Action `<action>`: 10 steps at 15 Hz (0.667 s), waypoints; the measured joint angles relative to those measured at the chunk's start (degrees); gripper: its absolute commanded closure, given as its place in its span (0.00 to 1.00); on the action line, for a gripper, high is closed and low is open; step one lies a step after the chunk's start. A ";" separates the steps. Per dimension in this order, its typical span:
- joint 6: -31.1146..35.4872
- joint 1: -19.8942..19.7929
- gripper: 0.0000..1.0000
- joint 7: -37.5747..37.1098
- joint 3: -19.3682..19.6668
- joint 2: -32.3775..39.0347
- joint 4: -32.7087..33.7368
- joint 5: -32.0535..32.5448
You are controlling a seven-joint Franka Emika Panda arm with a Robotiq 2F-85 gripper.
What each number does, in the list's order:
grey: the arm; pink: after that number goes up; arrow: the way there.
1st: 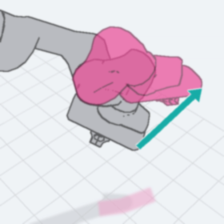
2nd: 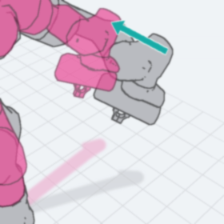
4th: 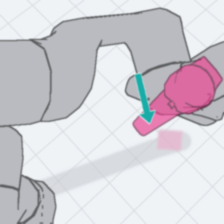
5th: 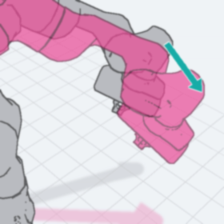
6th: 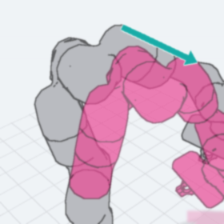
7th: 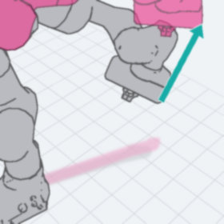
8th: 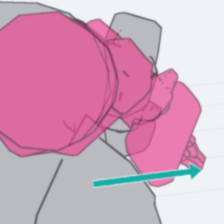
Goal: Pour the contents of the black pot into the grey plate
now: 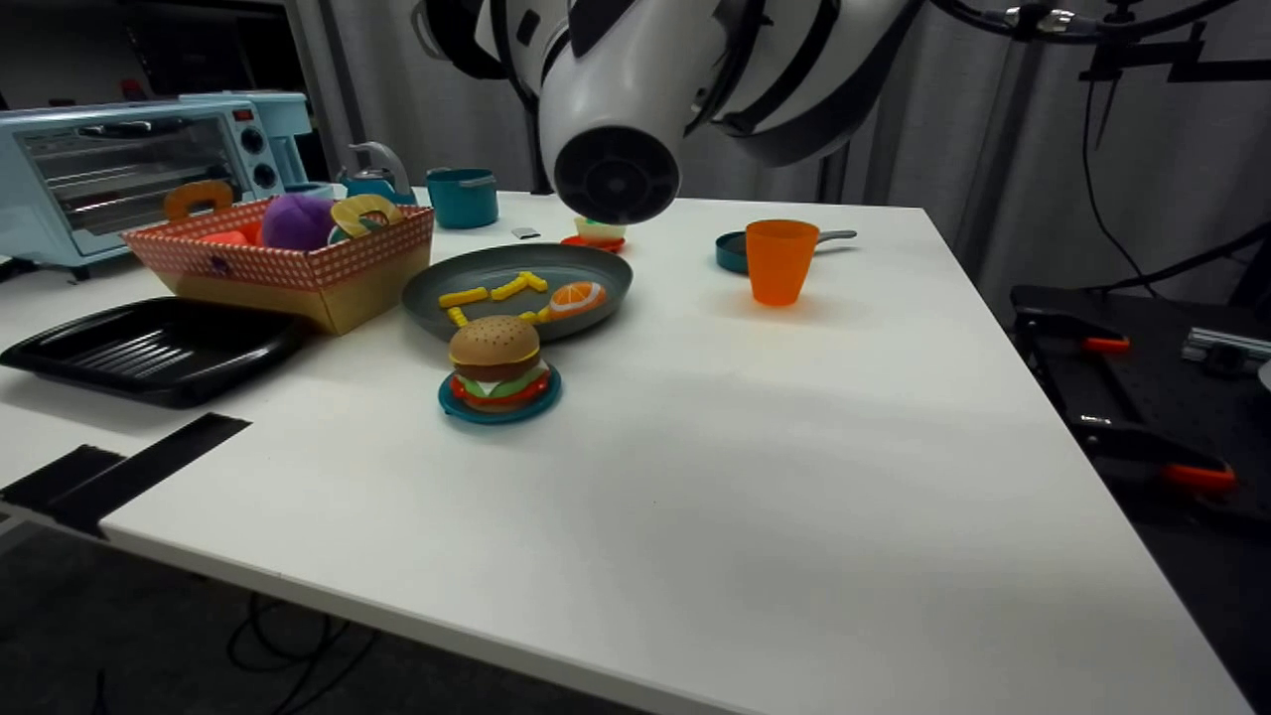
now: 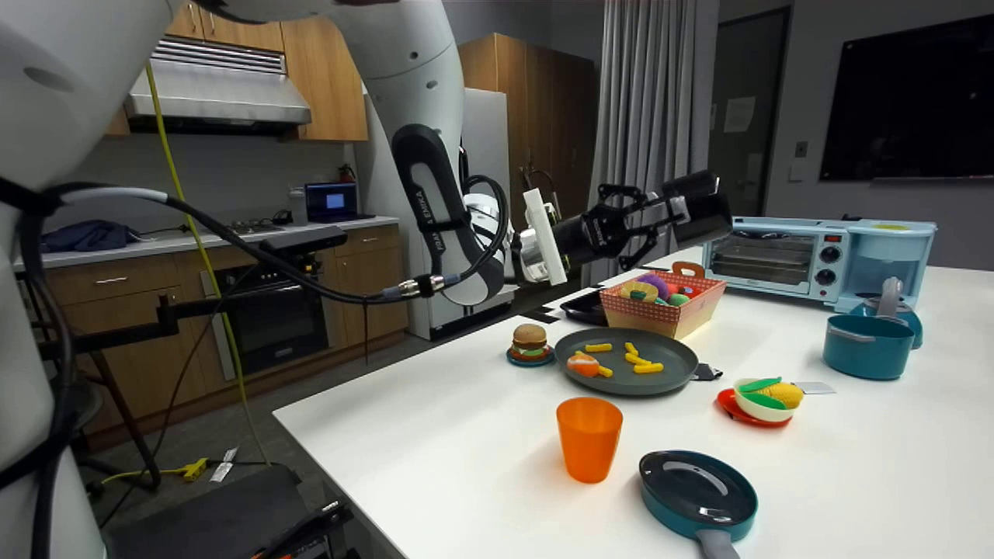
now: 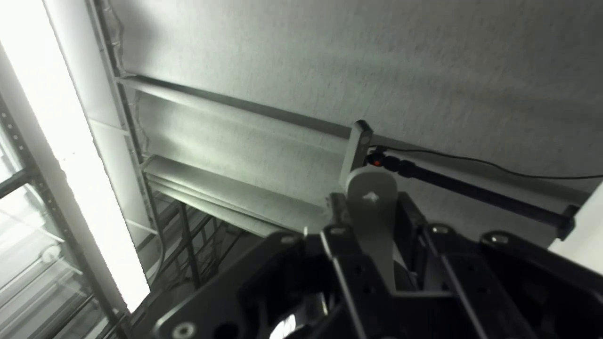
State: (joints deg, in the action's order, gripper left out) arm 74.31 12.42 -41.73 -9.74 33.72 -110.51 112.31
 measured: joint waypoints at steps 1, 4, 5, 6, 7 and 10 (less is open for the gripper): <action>0.37 -0.38 0.93 -0.49 -0.96 -0.14 0.02 -2.95; 4.28 -1.30 0.93 -1.37 -2.97 -1.26 0.00 -10.61; 6.12 -1.60 0.93 -1.40 -3.33 -1.81 0.00 -12.99; 8.36 -1.94 0.93 -1.40 -3.41 -2.43 -0.01 -15.21; 10.73 -2.42 0.93 -1.40 -3.40 -3.09 -0.02 -17.25; 18.30 -4.37 0.93 -1.35 -3.35 -5.69 -0.32 -23.50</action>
State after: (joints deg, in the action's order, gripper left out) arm 92.61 8.05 -43.08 -13.10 28.04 -110.83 88.82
